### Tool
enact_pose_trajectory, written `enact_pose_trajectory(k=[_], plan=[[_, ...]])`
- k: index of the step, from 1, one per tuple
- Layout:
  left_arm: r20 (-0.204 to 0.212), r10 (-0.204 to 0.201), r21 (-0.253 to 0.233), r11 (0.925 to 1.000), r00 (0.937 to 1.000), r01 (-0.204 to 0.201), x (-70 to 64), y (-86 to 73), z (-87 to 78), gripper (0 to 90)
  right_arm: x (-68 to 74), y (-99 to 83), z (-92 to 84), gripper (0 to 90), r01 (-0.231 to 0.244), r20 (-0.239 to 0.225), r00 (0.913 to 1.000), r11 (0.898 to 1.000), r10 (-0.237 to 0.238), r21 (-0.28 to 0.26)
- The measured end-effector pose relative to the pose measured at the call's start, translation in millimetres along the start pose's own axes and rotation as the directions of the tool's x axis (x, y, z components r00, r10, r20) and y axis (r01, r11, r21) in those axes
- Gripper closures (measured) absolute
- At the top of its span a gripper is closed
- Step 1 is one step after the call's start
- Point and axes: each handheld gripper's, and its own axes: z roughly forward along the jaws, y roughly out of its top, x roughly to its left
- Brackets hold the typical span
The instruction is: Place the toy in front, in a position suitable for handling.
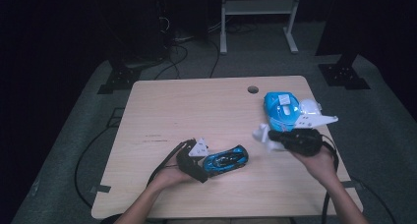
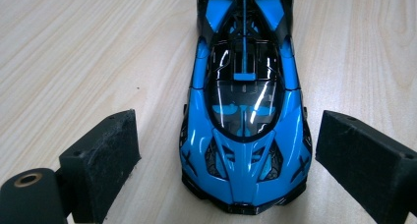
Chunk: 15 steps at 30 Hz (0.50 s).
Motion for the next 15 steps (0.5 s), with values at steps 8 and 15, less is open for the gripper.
enact_pose_trajectory(k=[8,15], plan=[[0.008,0.011,0.009,0.9999,0.9999,-0.011,-0.7,-0.4,2.2,8.6,40.6,9.7,26.2,85.6,0.021,-0.165,0.9860,1.000,-0.023,-0.014],[0.042,-0.003,0.014,0.9999,0.9991,0.003,0.1,-5.9,0.2,13.4,43.7,-2.3,87.9,84.8,0.151,-0.089,0.9867,0.971,-0.136,0.185]])
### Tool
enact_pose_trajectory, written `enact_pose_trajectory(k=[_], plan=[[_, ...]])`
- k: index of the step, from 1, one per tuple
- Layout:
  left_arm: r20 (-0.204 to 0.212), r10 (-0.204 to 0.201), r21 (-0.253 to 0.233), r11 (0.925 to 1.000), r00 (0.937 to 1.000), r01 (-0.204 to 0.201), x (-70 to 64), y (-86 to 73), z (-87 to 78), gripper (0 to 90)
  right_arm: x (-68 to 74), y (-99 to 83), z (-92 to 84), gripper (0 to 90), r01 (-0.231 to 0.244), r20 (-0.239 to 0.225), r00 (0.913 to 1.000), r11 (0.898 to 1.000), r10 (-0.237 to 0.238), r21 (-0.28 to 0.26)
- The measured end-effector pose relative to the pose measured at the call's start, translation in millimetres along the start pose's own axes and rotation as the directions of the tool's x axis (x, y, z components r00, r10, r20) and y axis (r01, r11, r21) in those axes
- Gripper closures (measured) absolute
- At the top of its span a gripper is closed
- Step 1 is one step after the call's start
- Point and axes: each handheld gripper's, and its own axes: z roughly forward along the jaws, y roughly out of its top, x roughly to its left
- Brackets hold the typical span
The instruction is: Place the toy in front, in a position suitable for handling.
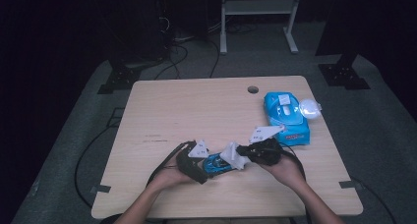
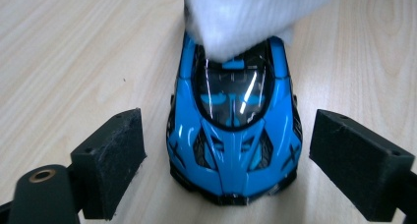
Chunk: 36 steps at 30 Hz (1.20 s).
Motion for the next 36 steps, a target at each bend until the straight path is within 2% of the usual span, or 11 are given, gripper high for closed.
enact_pose_trajectory(k=[5,7,8,10,12,18,23,26,29,32,36], plan=[[0.005,-0.009,0.008,0.9999,0.9999,0.009,2.4,-2.6,1.0,14.1,0.9,-8.4,19.5,77.1,0.025,0.023,0.9994,0.998,-0.027,0.059],[0.006,-0.010,0.009,0.9999,0.9999,0.010,2.7,-3.2,1.7,14.8,1.5,-10.5,23.0,68.4,0.035,0.032,0.9988,0.997,-0.037,0.071],[0.020,-0.012,0.001,0.9999,0.9997,0.012,3.0,-3.6,1.9,17.3,1.9,-9.8,22.1,64.0,0.031,0.001,0.9995,0.998,-0.031,0.057],[0.021,-0.010,0.005,0.9999,0.9997,0.010,3.4,-3.6,1.9,20.0,3.8,-7.4,21.6,56.5,0.048,0.000,0.9989,0.997,-0.048,0.053],[0.054,-0.035,-0.001,0.9994,0.9979,0.035,5.2,-4.4,2.2,25.0,3.6,-6.2,22.8,53.9,0.047,-0.025,0.9986,0.998,-0.046,0.042],[0.056,-0.033,-0.001,0.9995,0.9979,0.033,5.3,-4.1,2.6,25.4,5.5,0.6,36.3,48.7,0.046,-0.044,0.9980,0.998,-0.044,0.050],[0.063,-0.037,-0.007,0.9993,0.9973,0.038,5.8,-4.1,4.4,25.4,9.8,5.7,49.5,53.8,0.047,-0.042,0.9981,0.997,-0.045,0.054],[0.061,-0.029,-0.006,0.9995,0.9977,0.030,5.7,-4.6,4.2,25.4,17.4,2.7,60.0,66.4,0.066,-0.024,0.9976,0.997,-0.065,0.031],[0.057,-0.023,-0.002,0.9997,0.9981,0.024,5.0,-4.8,4.6,25.4,21.7,1.3,56.0,80.2,0.113,-0.002,0.9936,0.993,-0.113,0.019],[0.059,-0.024,-0.003,0.9997,0.9980,0.024,5.5,-4.9,4.9,25.4,19.6,-0.3,50.9,81.0,0.117,-0.002,0.9931,0.992,-0.117,0.035],[0.059,-0.022,-0.005,0.9997,0.9980,0.022,5.7,-5.0,5.6,25.4,3.4,-19.0,32.3,82.2,0.053,0.035,0.9978,0.996,-0.056,0.072]])
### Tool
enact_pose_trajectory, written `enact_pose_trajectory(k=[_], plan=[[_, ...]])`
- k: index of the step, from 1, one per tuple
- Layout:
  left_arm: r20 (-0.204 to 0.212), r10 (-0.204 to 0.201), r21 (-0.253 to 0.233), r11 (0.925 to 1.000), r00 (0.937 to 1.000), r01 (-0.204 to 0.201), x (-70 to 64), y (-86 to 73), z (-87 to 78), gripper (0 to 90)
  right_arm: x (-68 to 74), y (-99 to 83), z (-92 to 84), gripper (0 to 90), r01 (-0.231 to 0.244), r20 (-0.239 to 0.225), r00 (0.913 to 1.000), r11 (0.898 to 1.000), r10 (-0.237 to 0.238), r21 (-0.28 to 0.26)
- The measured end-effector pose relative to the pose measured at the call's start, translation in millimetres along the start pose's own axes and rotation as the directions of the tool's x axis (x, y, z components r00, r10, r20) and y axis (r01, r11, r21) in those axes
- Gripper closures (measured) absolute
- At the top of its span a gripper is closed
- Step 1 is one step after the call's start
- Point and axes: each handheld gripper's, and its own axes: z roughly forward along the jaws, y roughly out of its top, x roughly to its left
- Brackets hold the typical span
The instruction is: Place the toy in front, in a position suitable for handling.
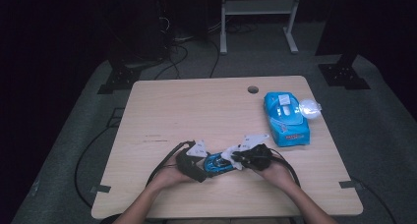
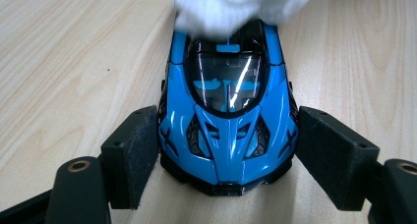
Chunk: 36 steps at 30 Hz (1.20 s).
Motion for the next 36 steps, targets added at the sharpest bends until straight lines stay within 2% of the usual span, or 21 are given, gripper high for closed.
enact_pose_trajectory(k=[4,5,7,8,11,13,14,15,16,17,18,21,24,26,27,29,30,31,32,34,36], plan=[[-0.007,0.017,0.018,0.9997,0.9998,-0.016,-1.3,1.9,4.0,25.5,-3.9,-10.8,-5.8,82.5,-0.029,0.010,0.9995,1.000,0.030,-0.007],[-0.007,0.009,0.012,0.9999,0.9999,-0.009,-1.5,2.4,5.0,25.6,-1.1,-10.2,-5.3,82.6,-0.033,0.008,0.9994,0.999,0.033,-0.011],[-0.001,0.008,0.012,0.9999,1.0000,-0.008,-0.7,2.5,5.2,25.6,0.7,-8.4,-3.8,82.6,-0.034,-0.013,0.9993,0.999,0.034,-0.019],[-0.002,0.007,0.011,0.9999,1.0000,-0.007,-0.9,2.2,5.3,25.6,7.6,-3.2,1.2,82.5,-0.030,-0.056,0.9980,0.999,0.028,-0.038],[-0.001,0.005,0.010,0.9999,1.0000,-0.005,-1.1,1.9,5.2,25.6,13.3,2.0,3.9,82.4,-0.006,-0.064,0.9980,0.999,0.003,-0.035],[0.000,0.013,0.012,0.9998,0.9999,-0.013,-0.3,1.6,4.9,25.6,13.0,3.4,3.3,82.4,0.005,-0.054,0.9985,1.000,-0.007,-0.023],[-0.002,0.018,0.014,0.9997,0.9998,-0.018,-0.3,1.4,4.7,25.6,6.2,-1.3,-1.3,82.5,-0.005,-0.016,0.9999,1.000,0.005,0.001],[-0.002,0.018,0.014,0.9997,0.9998,-0.018,-0.3,1.4,4.7,25.6,6.2,-1.3,-1.3,82.5,-0.005,-0.016,0.9999,1.000,0.005,0.001],[-0.003,0.019,0.007,0.9998,0.9998,-0.019,-0.7,1.3,5.2,25.6,-3.1,-10.3,-8.7,82.5,-0.030,0.031,0.9991,0.999,0.030,0.015],[-0.003,0.019,0.007,0.9998,0.9998,-0.019,-0.7,1.3,5.2,25.6,-3.1,-10.3,-8.7,82.5,-0.030,0.031,0.9991,0.999,0.030,0.015],[-0.007,0.017,-0.002,0.9998,0.9998,-0.017,-1.7,2.6,8.0,25.6,-10.9,-17.0,-13.9,82.6,-0.070,0.020,0.9973,0.998,0.070,-0.005],[-0.007,0.019,0.005,0.9998,0.9998,-0.019,-1.5,5.9,10.3,25.7,-8.1,-16.2,-12.4,82.8,-0.057,0.040,0.9975,0.998,0.057,0.006],[-0.007,0.017,0.003,0.9998,0.9998,-0.017,-1.6,6.4,11.2,25.7,-2.0,-11.0,-6.3,82.9,-0.054,0.011,0.9985,0.999,0.054,-0.006],[-0.010,0.014,0.001,0.9999,0.9998,-0.014,-2.0,6.6,11.6,25.7,1.0,-7.5,-2.7,82.7,-0.063,-0.061,0.9963,0.997,0.061,-0.033],[-0.008,0.012,0.000,0.9999,0.9999,-0.012,-2.0,6.8,11.8,25.7,4.9,-4.0,-1.6,82.7,-0.032,-0.054,0.9980,0.999,0.031,-0.023],[-0.007,0.010,-0.001,0.9999,0.9999,-0.010,-1.8,6.7,11.9,25.7,4.3,-2.9,-2.9,82.7,-0.023,-0.044,0.9988,1.000,0.023,-0.007],[-0.006,0.015,-0.002,0.9999,0.9999,-0.015,-1.4,6.4,12.0,25.7,-2.0,-5.8,-6.4,82.8,-0.023,0.008,0.9997,0.999,0.023,0.025],[-0.008,0.014,-0.006,0.9999,0.9999,-0.014,-1.7,6.2,12.1,25.7,-2.0,-5.8,-6.4,82.8,-0.023,0.008,0.9997,0.999,0.023,0.025],[-0.011,0.015,-0.009,0.9998,0.9998,-0.015,-2.2,6.4,12.8,25.7,-11.4,-12.5,-10.2,82.8,-0.054,0.014,0.9985,0.998,0.053,0.030],[-0.014,0.021,-0.005,0.9998,0.9997,-0.021,-2.3,7.2,13.3,25.7,-12.8,-14.4,-11.2,83.0,-0.071,0.008,0.9975,0.997,0.070,0.024],[-0.014,0.018,-0.007,0.9998,0.9997,-0.018,-2.5,7.2,13.6,25.7,-10.3,-13.0,-10.2,83.0,-0.057,0.011,0.9983,0.998,0.056,0.025]])
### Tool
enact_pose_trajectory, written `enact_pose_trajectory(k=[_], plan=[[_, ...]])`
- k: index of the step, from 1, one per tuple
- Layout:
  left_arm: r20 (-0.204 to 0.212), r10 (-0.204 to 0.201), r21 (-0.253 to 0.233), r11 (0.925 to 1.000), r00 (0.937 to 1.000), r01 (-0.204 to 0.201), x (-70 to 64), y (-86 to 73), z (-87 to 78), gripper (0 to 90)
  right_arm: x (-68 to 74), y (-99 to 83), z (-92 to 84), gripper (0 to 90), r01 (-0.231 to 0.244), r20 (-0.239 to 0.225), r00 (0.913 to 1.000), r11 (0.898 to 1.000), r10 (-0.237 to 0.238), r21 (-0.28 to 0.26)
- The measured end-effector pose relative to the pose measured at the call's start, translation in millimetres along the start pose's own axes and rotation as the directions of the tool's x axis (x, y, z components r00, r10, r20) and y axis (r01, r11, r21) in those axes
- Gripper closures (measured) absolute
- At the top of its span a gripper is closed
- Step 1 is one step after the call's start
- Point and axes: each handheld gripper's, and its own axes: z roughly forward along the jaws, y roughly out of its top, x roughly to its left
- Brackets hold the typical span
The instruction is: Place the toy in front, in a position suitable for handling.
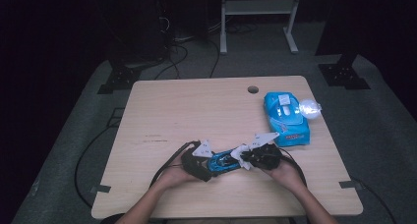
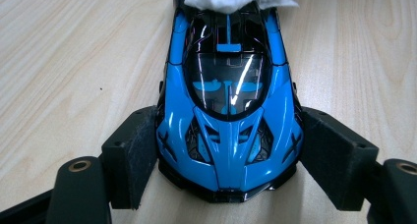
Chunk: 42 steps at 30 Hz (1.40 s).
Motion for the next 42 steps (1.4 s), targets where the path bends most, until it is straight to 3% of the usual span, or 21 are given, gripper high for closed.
enact_pose_trajectory(k=[3,4,6,7,8,11,12,15,18,20,22,25,27,28,31,32,33,34,35,36,42], plan=[[-0.001,-0.004,-0.002,1.0000,1.0000,0.004,-0.5,-0.2,0.2,25.7,9.4,8.4,6.0,83.2,0.007,-0.046,0.9989,1.000,-0.008,-0.022],[0.001,-0.002,-0.003,1.0000,1.0000,0.002,-0.1,-0.3,0.6,25.7,17.9,16.1,12.2,83.1,0.023,-0.089,0.9956,0.999,-0.027,-0.045],[0.001,-0.001,-0.003,1.0000,1.0000,0.001,-0.1,-0.3,0.7,25.7,26.3,21.4,20.1,83.1,0.036,-0.129,0.9908,0.998,-0.042,-0.047],[0.000,0.000,-0.003,1.0000,1.0000,0.000,-0.3,-0.3,0.7,25.7,26.3,21.4,20.1,83.1,0.036,-0.129,0.9908,0.998,-0.042,-0.047],[-0.002,-0.002,-0.006,1.0000,1.0000,0.002,-0.7,-0.7,0.7,25.7,31.8,26.6,23.0,83.2,0.082,-0.118,0.9894,0.996,-0.084,-0.028],[-0.004,-0.004,-0.009,0.9999,1.0000,0.004,-1.0,-1.1,0.9,25.7,27.5,26.3,19.5,83.3,0.073,-0.097,0.9924,0.997,-0.075,-0.021],[-0.001,-0.007,-0.013,0.9999,1.0000,0.007,-0.7,-1.3,1.2,25.7,22.1,23.7,14.2,83.4,0.059,-0.063,0.9962,0.998,-0.060,-0.012],[-0.004,-0.006,-0.016,0.9999,1.0000,0.006,-0.9,-1.3,1.7,25.7,20.4,23.3,12.6,83.5,0.053,-0.060,0.9968,0.999,-0.053,-0.001],[-0.005,-0.004,-0.014,0.9999,1.0000,0.004,-1.2,-1.1,1.8,25.7,25.2,29.5,19.2,83.6,0.068,-0.095,0.9932,0.998,-0.068,0.001],[-0.009,-0.002,-0.012,0.9999,1.0000,0.002,-1.8,-1.1,1.9,25.7,36.8,39.7,35.2,83.5,0.095,-0.155,0.9835,0.995,-0.093,0.008],[-0.008,-0.004,-0.018,0.9998,1.0000,0.003,-1.7,-1.8,2.0,25.7,41.6,43.9,44.1,83.4,0.110,-0.167,0.9799,0.994,-0.109,-0.005],[-0.006,-0.001,-0.022,0.9998,1.0000,0.001,-1.3,-2.4,2.0,25.7,39.2,44.2,46.2,83.5,0.088,-0.187,0.9784,0.996,-0.089,-0.013],[-0.006,0.004,-0.016,0.9999,1.0000,-0.004,-1.0,-2.2,1.7,25.7,35.2,41.0,41.1,83.6,0.084,-0.179,0.9802,0.996,-0.085,-0.015],[-0.004,0.003,-0.017,0.9999,1.0000,-0.003,-0.7,-2.4,1.7,25.7,29.8,36.4,29.4,83.6,0.093,-0.136,0.9864,0.996,-0.092,-0.005],[-0.003,0.001,-0.020,0.9998,1.0000,-0.001,-0.5,-2.9,1.9,25.7,21.9,28.4,16.7,83.7,0.079,-0.108,0.9911,0.997,-0.078,0.002],[-0.004,0.001,-0.020,0.9998,1.0000,-0.001,-0.7,-2.8,2.0,25.7,13.9,19.5,6.2,83.7,0.078,-0.053,0.9957,0.997,-0.077,0.024],[-0.007,0.000,-0.022,0.9998,1.0000,0.000,-0.9,-2.8,2.2,25.7,13.9,19.5,6.2,83.7,0.078,-0.053,0.9957,0.997,-0.077,0.024],[-0.008,0.004,-0.022,0.9998,1.0000,-0.004,-1.0,-2.8,2.2,25.6,5.2,9.3,-1.7,83.7,0.090,0.024,0.9955,0.994,-0.092,0.064],[-0.008,0.004,-0.022,0.9998,1.0000,-0.004,-1.0,-2.8,2.2,25.6,5.2,9.3,-1.7,83.7,0.090,0.024,0.9955,0.994,-0.092,0.064],[-0.007,0.005,-0.022,0.9997,1.0000,-0.005,-1.0,-2.5,2.6,25.7,-4.2,0.2,-7.2,83.7,0.019,0.017,0.9997,0.999,-0.020,0.041],[-0.007,0.007,-0.016,0.9998,0.9999,-0.007,-0.6,-2.6,2.6,25.5,-0.8,3.8,-4.3,83.2,0.048,0.056,0.9972,0.997,-0.051,0.053]])
